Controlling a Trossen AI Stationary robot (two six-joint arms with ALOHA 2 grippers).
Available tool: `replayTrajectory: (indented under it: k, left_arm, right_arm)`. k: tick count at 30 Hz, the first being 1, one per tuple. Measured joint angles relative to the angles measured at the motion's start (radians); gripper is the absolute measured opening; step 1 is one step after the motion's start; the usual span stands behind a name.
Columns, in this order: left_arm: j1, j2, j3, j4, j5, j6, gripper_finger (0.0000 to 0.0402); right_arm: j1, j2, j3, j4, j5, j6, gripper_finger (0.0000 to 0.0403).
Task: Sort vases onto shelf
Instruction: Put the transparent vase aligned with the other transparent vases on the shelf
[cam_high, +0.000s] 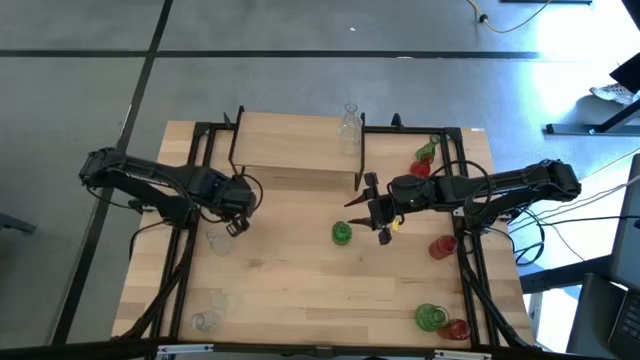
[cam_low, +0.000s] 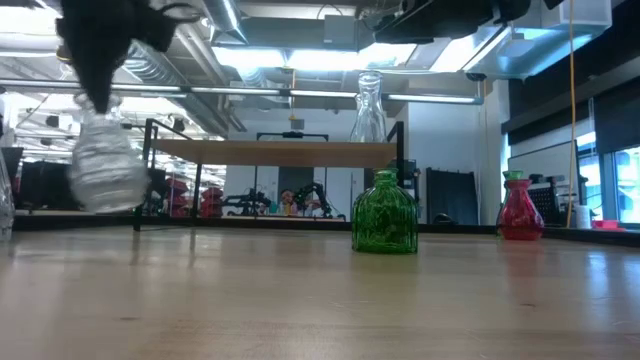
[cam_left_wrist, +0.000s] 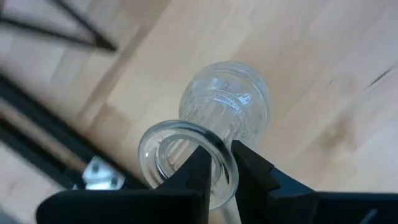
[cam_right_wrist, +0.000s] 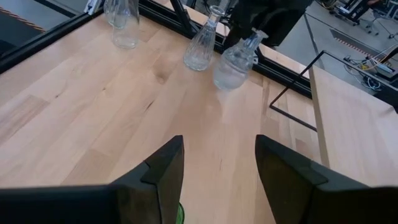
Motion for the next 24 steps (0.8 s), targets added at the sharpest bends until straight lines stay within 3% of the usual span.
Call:
replayTrajectory:
  k: [11,17,24]
  left_arm:
    - [0.008,0.254,0.210,-0.005,-0.080,0.298,0.0042]
    - [0.046,0.417,0.350,-0.007,-0.058,0.413,0.0042]
    - [0.070,0.568,0.484,-0.007,-0.015,0.494,0.0043]
  right_arm:
    - [0.000,0.000,-0.037,-0.008,0.020,0.087,0.0184]
    - [0.000,0.001,-0.134,0.146,0.014,0.137,0.0184]
    - [0.000,0.000,-0.139,0.158,0.014,0.134,0.0184]
